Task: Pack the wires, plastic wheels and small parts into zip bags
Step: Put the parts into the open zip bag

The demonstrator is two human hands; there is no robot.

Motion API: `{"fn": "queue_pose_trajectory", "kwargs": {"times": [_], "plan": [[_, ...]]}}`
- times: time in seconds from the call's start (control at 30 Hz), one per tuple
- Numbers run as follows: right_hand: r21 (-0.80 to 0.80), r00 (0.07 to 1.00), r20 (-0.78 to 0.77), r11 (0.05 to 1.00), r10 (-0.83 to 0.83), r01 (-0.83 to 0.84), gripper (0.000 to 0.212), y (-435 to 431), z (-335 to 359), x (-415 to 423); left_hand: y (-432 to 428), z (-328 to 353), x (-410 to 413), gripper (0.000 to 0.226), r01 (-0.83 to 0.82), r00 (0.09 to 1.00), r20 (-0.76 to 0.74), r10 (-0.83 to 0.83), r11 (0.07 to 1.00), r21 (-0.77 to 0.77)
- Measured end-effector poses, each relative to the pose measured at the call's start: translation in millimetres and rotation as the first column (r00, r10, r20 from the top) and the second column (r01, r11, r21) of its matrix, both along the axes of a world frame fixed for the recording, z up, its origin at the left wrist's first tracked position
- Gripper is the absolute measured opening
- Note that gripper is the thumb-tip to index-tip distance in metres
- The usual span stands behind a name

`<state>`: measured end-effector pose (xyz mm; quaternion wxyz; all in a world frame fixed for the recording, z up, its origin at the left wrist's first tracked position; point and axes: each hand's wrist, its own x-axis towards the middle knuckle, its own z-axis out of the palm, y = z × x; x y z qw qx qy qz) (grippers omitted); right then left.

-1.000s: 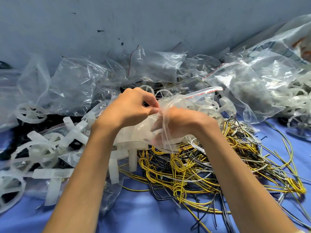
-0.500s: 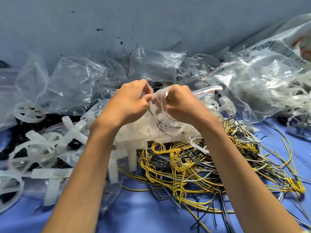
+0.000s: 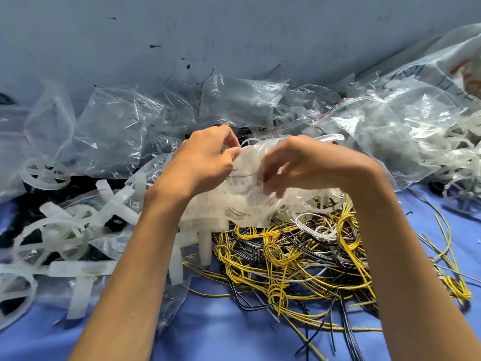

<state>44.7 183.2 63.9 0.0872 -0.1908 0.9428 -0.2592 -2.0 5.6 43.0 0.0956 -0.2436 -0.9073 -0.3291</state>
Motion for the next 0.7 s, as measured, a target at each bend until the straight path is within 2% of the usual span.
{"fn": "queue_pose_trajectory", "kwargs": {"times": [0.07, 0.13, 0.2, 0.37, 0.7], "plan": [[0.158, 0.996, 0.039, 0.985, -0.079, 0.072, 0.006, 15.1, 3.1, 2.1, 0.4, -0.6, -0.7, 0.006, 0.008, 1.0, 0.002, -0.008, 1.0, -0.009], [0.324, 0.978, 0.101, 0.935, -0.184, 0.143, 0.012, 28.6, 0.5, 2.1, 0.7, -1.6, -1.2, 0.006, 0.016, 1.0, 0.004, -0.016, 1.0, -0.013], [0.415, 0.953, 0.136, 0.889, -0.269, 0.192, 0.019, 34.6, -3.2, 1.9, 0.9, -2.2, -0.8, 0.006, 0.024, 1.0, 0.01, -0.024, 1.0, -0.02], [0.459, 0.937, 0.213, 0.875, -0.277, 0.155, 0.021, 25.1, -12.0, -0.8, 3.1, -1.2, 2.2, 0.006, 0.032, 0.999, 0.016, -0.031, 0.998, -0.058], [0.52, 0.963, 0.183, 0.851, -0.196, 0.074, 0.021, 15.4, -22.6, -7.1, 5.0, 0.5, 5.2, 0.011, 0.04, 0.999, 0.013, -0.038, 0.995, -0.087]]}}
